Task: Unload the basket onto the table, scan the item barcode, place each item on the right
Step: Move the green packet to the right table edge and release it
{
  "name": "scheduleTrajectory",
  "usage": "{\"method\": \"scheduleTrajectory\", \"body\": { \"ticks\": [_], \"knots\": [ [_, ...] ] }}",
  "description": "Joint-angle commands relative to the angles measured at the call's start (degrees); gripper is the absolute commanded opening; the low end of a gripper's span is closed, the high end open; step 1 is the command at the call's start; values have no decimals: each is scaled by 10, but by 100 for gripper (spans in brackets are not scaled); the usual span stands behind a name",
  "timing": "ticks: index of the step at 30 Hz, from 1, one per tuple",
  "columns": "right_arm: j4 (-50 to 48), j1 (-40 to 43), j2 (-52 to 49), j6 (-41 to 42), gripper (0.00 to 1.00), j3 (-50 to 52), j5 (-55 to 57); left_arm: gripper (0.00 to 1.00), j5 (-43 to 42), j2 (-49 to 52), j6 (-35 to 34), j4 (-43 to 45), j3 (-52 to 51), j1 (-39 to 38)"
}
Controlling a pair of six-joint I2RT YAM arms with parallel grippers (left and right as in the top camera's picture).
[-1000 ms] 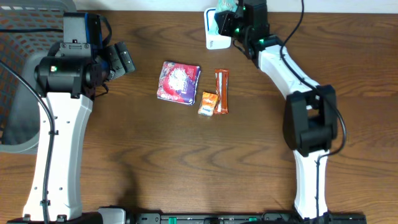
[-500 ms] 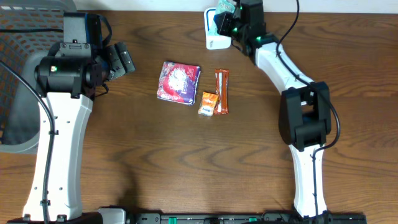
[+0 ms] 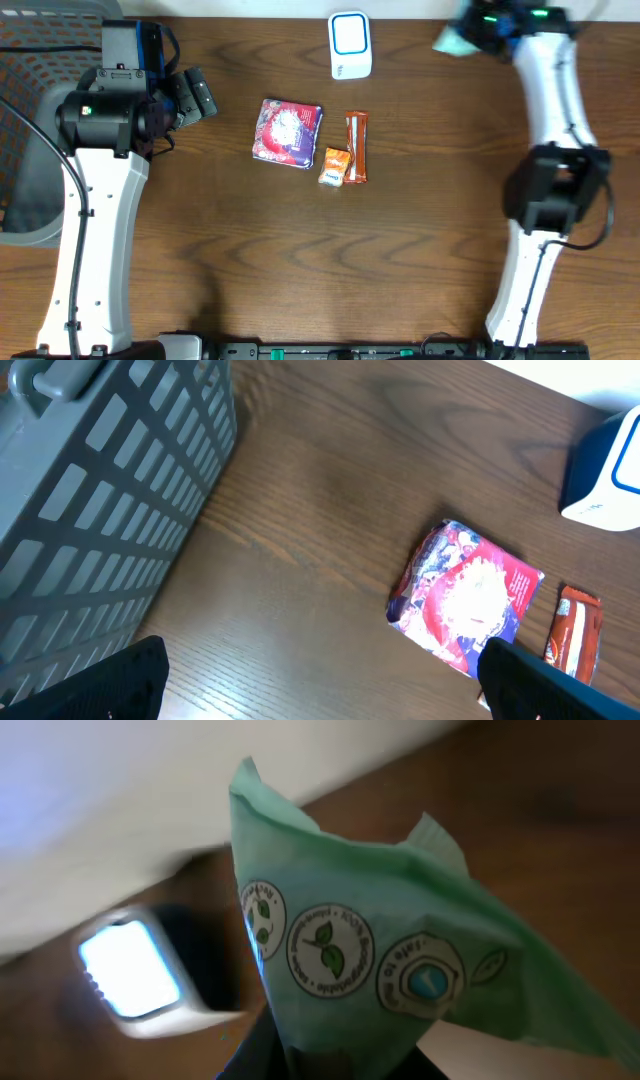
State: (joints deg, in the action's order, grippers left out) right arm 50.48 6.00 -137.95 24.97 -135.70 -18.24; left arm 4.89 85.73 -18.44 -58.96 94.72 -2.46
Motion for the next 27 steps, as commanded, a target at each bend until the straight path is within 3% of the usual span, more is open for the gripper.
{"method": "scheduleTrajectory", "body": {
  "ticks": [1, 5, 11, 12, 13, 14, 15, 17, 21, 27],
  "knots": [
    [43, 67, 7, -86, 13, -2, 1, 98, 7, 3, -8, -2, -5, 0],
    [108, 119, 6, -176, 18, 7, 31, 98, 7, 3, -7, -2, -5, 0],
    [150, 173, 2, -211, 21, 40, 169, 98, 7, 3, -8, -2, -5, 0],
    [150, 181, 1, -214, 32, 48, 179, 98, 7, 3, -7, -2, -5, 0],
    [150, 188, 1, -214, 57, 55, 188, 98, 7, 3, -7, -2, -5, 0],
    [150, 194, 0, -214, 75, 61, 196, 98, 7, 3, -7, -2, -5, 0],
    [151, 200, 0, -214, 88, 66, 199, 98, 7, 3, -8, -2, -5, 0],
    [156, 210, 0, -212, 99, 67, 199, 98, 7, 3, -7, -2, -5, 0],
    [183, 225, 16, -186, 99, 43, 186, 98, 7, 3, -7, -2, -5, 0],
    [212, 218, 77, -186, 99, -5, 80, 98, 7, 3, -7, -2, -5, 0]
  ]
}}
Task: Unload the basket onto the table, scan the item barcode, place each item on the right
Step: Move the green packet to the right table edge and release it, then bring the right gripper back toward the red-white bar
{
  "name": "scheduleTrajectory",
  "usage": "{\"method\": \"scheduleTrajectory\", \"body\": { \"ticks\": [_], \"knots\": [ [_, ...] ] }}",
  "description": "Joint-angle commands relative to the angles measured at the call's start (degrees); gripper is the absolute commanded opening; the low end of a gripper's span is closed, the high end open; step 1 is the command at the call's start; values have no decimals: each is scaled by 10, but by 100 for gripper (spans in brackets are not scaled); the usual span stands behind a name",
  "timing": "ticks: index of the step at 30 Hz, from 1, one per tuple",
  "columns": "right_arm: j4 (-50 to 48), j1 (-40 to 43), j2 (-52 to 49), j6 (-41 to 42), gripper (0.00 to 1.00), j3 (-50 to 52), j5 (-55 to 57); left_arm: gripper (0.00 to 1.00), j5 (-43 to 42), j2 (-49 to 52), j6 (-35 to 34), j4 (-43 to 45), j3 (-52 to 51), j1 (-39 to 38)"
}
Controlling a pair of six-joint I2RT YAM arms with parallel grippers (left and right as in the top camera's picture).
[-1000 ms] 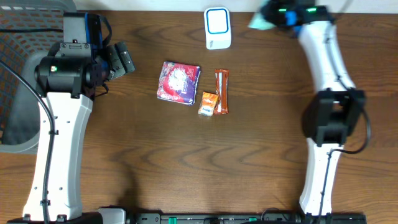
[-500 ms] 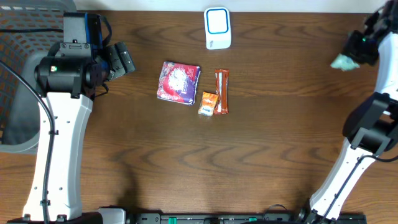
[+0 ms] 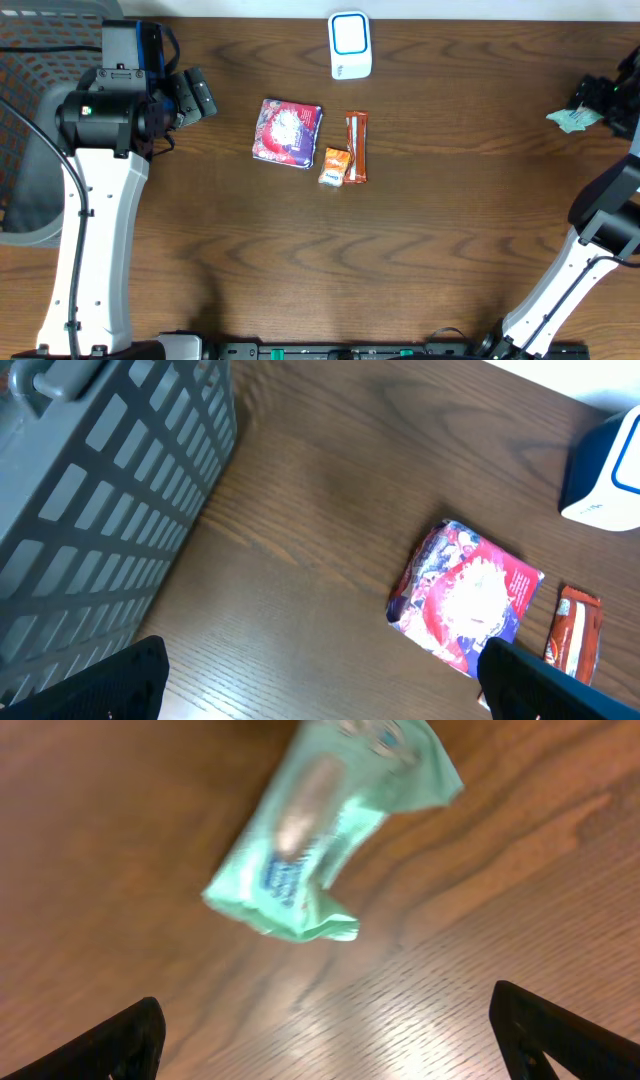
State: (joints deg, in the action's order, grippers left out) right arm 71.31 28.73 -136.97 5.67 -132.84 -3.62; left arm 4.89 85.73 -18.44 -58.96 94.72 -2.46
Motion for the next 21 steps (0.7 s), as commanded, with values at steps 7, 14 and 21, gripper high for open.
{"method": "scheduleTrajectory", "body": {
  "ticks": [7, 14, 21],
  "knots": [
    [16, -54, 149, 7, 99, -34, -261, 98, 7, 3, -7, -2, -5, 0],
    [91, -137, 157, 7, 99, -32, -315, 98, 7, 3, -7, -2, -5, 0],
    [135, -229, 152, 7, 99, -31, -210, 98, 7, 3, -7, -2, -5, 0]
  ]
}}
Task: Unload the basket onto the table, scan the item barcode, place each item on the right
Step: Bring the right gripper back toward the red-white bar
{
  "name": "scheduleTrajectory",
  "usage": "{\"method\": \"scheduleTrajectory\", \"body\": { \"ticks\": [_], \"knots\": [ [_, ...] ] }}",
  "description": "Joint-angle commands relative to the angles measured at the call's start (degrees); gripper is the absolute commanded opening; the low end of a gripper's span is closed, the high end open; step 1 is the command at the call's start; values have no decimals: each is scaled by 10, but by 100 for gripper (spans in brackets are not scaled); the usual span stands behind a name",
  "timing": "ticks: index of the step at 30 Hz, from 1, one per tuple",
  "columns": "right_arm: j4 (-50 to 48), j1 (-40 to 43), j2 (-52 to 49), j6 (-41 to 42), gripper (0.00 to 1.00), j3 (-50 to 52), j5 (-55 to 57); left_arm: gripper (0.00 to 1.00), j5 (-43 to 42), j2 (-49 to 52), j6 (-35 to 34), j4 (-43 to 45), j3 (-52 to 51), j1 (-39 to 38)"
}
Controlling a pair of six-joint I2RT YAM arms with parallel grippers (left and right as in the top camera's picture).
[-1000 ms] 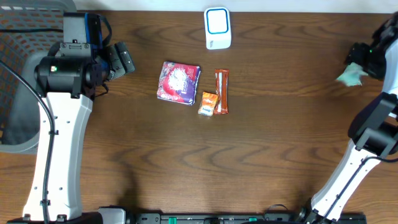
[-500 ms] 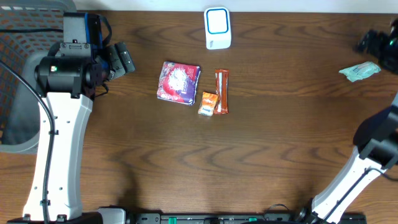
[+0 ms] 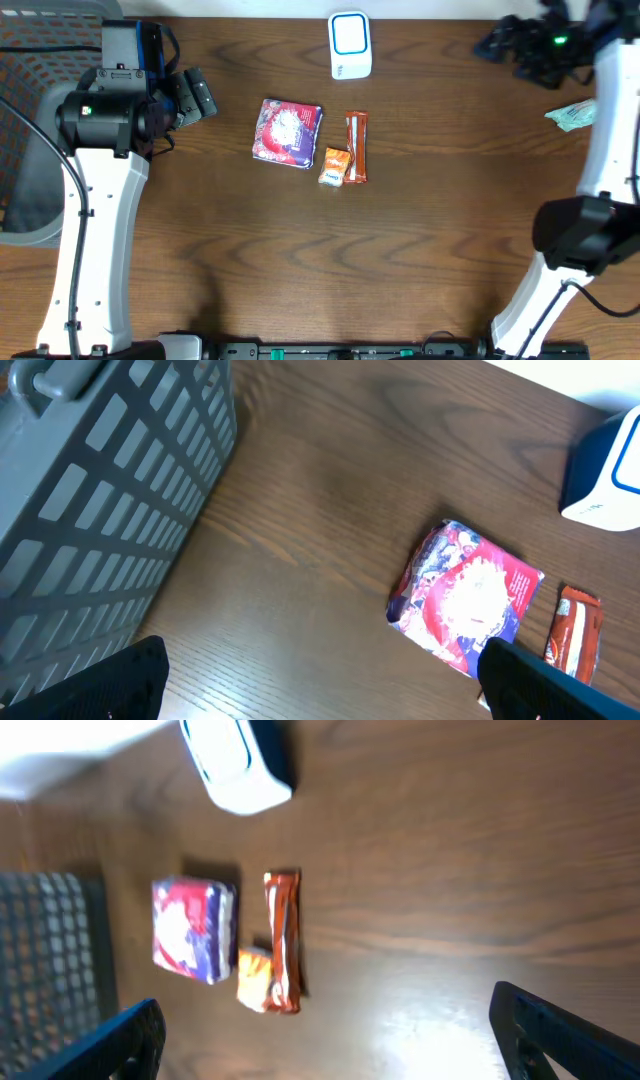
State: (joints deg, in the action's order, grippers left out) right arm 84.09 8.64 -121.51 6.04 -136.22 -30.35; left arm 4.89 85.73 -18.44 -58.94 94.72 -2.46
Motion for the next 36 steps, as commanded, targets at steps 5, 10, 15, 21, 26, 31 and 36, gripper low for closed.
{"method": "scheduleTrajectory", "body": {
  "ticks": [5, 10, 15, 21, 26, 31, 36],
  "knots": [
    [8, -79, -3, 3, 99, 3, 83, 98, 7, 3, -7, -2, -5, 0],
    [8, -108, -3, 3, 99, 3, 83, 98, 7, 3, -8, -2, -5, 0],
    [8, -120, -3, 3, 99, 3, 84, 98, 7, 3, -7, -2, -5, 0],
    [8, -121, -3, 3, 99, 3, 84, 98, 7, 3, -7, -2, -5, 0],
    [8, -121, -3, 3, 99, 3, 84, 98, 7, 3, -7, -2, -5, 0],
    [8, -121, -3, 3, 99, 3, 84, 98, 7, 3, -7, -2, -5, 0],
    [8, -121, -3, 3, 99, 3, 84, 98, 7, 3, -7, -2, -5, 0]
  ]
}}
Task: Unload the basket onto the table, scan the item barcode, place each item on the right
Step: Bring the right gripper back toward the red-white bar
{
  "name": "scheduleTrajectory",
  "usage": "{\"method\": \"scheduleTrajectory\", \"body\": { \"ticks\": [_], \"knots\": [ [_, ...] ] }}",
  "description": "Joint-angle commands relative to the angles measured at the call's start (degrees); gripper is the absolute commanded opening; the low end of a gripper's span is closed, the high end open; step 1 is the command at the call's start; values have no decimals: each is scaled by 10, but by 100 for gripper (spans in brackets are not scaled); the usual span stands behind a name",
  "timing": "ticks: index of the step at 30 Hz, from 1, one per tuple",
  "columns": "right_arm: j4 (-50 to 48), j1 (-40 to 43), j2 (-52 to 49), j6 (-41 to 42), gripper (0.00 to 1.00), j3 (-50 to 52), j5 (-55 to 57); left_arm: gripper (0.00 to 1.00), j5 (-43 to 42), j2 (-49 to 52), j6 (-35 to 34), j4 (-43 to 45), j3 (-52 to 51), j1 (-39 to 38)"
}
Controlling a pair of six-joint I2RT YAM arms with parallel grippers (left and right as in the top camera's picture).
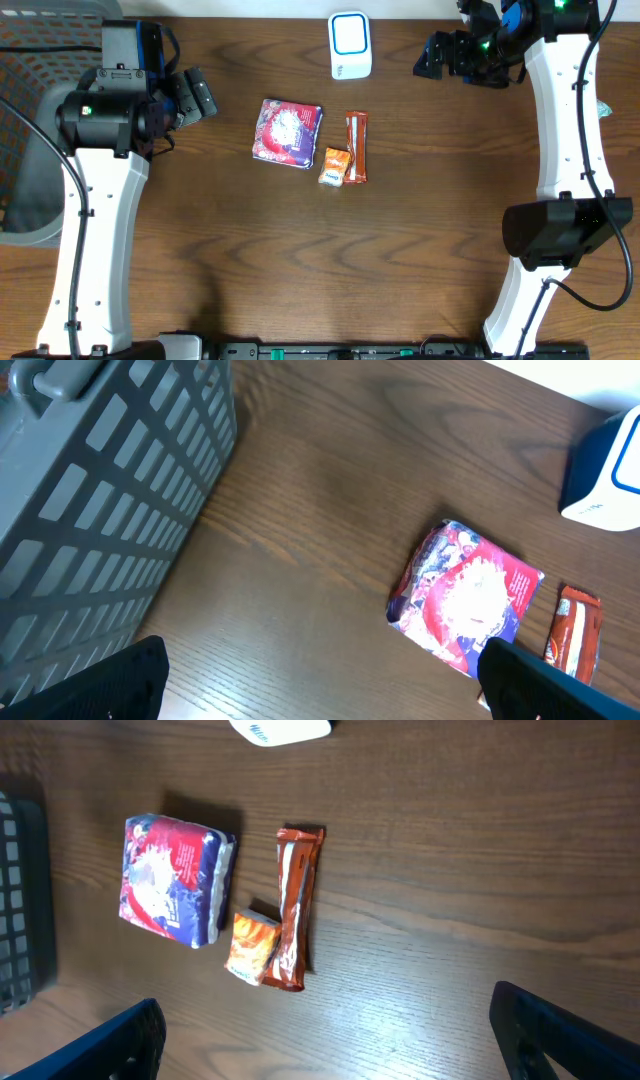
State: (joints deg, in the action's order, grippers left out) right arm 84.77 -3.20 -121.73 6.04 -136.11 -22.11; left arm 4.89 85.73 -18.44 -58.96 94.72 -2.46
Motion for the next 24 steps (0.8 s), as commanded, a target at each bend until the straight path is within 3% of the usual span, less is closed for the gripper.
{"method": "scheduleTrajectory", "body": {
  "ticks": [1, 20, 24],
  "knots": [
    [1, -2, -1, 3, 99, 2, 2, 98, 7, 3, -7, -2, -5, 0],
    [-3, -2, -1, 3, 99, 2, 2, 98, 7, 3, -7, -2, -5, 0],
    [-1, -3, -1, 77, 99, 2, -49, 98, 7, 3, -7, -2, -5, 0]
  ]
}}
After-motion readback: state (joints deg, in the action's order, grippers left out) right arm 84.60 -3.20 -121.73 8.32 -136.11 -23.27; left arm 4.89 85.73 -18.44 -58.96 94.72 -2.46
